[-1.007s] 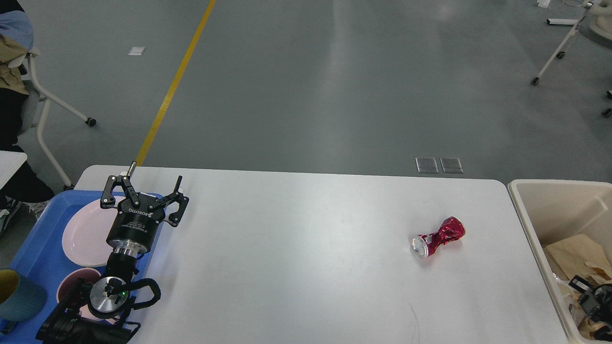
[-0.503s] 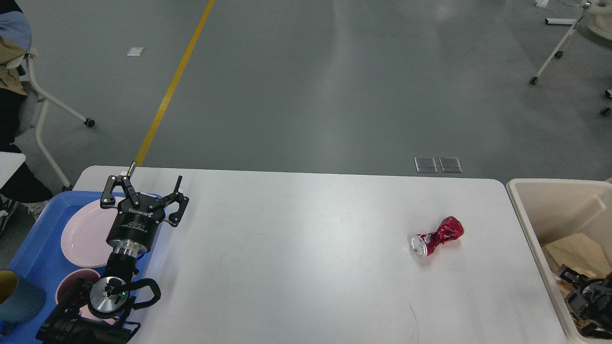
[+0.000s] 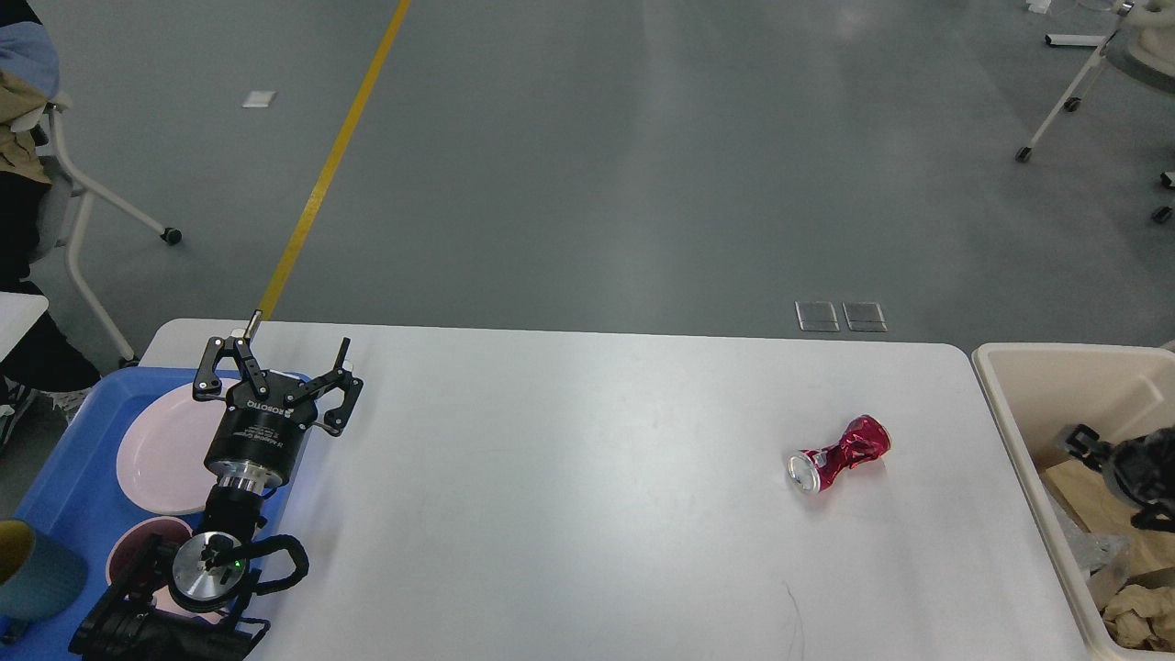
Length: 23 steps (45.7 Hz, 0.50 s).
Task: Tidy desktop
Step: 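Raise the right gripper from the bin and move over the red can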
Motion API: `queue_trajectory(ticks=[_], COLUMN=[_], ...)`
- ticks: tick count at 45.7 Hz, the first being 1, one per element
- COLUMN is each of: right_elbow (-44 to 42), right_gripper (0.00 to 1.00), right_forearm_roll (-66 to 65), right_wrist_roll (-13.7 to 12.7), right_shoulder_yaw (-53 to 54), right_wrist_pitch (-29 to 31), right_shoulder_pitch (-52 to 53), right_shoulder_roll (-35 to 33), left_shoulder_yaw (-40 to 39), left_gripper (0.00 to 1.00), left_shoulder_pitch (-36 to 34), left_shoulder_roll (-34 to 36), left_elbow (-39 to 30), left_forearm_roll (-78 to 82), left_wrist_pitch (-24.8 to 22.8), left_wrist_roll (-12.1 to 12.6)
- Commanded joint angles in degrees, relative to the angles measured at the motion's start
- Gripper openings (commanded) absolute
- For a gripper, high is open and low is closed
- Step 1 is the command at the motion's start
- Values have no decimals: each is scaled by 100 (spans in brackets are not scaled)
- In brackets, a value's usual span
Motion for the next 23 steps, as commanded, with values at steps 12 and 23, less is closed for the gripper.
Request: queue_trajectory(ticks=[12, 23], right_elbow=[1012, 4317], right_gripper=[100, 100], right_forearm_roll=[-972, -1043], right_wrist_roll=[-415, -468], right_shoulder_yaw=[-81, -397], right_wrist_pitch=[1964, 1455], right_shoulder_pitch=[2587, 5057], right_shoulder_roll=[814, 805], left_shoulder_yaw=[0, 0], left_gripper=[96, 96], left_shoulder_pitch=[0, 0], left_shoulder_roll=[-1, -1], left_elbow=[0, 0], left_forearm_roll=[0, 0], left_wrist_pitch=[0, 0], left_wrist_roll=[0, 0])
